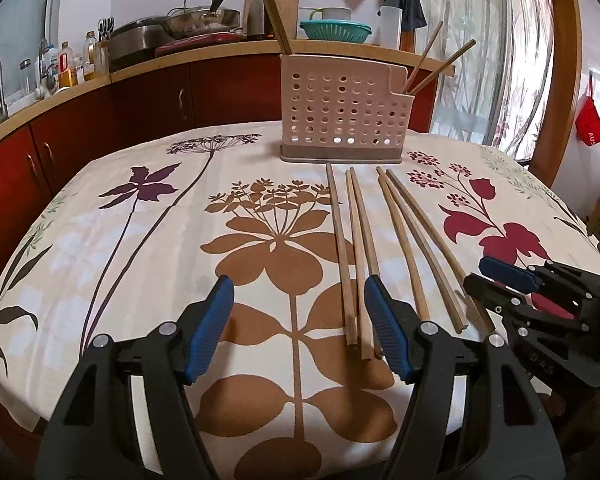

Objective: Organize utensils
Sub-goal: 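Lower the right tool onto a chopstick and close it while the left tool grasps another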

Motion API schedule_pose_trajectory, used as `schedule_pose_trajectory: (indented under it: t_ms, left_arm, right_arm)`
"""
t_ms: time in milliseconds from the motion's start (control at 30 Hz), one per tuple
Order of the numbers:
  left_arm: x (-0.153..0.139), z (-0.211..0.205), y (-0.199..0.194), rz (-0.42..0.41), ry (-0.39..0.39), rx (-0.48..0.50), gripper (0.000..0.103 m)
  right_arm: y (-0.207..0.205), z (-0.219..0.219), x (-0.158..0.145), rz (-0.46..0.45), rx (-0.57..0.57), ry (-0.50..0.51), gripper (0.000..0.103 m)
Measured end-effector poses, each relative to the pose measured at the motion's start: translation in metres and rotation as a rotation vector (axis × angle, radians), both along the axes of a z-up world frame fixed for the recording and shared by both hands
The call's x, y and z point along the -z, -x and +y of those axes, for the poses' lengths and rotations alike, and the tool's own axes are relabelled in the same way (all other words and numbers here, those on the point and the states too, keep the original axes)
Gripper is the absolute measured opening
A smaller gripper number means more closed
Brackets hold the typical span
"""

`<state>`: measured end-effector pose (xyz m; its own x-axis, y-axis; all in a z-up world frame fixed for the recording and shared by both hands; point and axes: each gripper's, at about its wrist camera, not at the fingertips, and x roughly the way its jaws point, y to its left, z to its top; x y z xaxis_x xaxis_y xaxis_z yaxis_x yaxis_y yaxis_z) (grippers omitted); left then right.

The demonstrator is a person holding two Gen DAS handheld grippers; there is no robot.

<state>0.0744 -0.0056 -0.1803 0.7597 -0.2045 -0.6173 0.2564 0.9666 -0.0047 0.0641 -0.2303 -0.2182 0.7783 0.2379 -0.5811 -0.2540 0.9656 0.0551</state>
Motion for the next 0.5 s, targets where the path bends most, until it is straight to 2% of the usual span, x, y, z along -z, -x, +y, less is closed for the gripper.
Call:
schedule_pose_trajectory:
  t_ms: [233,500]
  left_arm:
    - [0.003,0.001,0.0,0.007,0.006,0.0,0.066]
    - [0.011,-0.005,-0.004,0.026,0.011,0.014,0.065]
  right_arm:
    - [-0.001,-0.004,0.006,0.034,0.018,0.003,0.025]
    - [-0.006,-0.036,0.008,0.042,0.107,-0.031,0.01]
